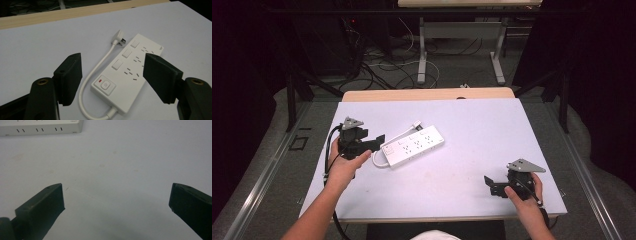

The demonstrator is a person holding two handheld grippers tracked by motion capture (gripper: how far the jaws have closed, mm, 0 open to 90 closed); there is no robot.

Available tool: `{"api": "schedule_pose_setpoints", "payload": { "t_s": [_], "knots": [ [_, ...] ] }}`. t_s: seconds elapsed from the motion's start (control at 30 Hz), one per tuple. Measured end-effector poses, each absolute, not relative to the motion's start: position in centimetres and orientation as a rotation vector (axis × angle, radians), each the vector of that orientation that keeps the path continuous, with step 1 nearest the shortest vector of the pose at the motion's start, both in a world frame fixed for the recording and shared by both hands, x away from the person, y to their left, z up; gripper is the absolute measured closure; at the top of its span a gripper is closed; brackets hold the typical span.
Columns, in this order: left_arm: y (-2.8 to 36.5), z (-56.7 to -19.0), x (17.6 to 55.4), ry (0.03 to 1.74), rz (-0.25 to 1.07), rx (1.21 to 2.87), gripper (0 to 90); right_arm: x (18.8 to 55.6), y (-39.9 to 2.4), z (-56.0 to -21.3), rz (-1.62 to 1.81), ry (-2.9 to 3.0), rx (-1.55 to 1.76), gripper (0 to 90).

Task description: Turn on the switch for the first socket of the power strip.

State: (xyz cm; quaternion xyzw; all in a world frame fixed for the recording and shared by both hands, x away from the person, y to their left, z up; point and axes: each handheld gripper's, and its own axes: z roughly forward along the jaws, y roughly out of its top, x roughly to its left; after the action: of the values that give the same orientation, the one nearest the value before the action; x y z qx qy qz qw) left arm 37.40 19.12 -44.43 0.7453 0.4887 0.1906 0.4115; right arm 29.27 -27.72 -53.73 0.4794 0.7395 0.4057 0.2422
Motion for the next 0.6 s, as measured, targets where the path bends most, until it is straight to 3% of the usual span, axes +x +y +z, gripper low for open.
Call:
{"api": "schedule_pose_setpoints", "payload": {
  "t_s": [0.6],
  "knots": [
    [17.5, -44.9, 39.8, 1.28, 0.445, 1.87, 34.1, 29.4, -27.7, -53.9, 1.109, 2.032, 1.311, 0.0]
  ]
}}
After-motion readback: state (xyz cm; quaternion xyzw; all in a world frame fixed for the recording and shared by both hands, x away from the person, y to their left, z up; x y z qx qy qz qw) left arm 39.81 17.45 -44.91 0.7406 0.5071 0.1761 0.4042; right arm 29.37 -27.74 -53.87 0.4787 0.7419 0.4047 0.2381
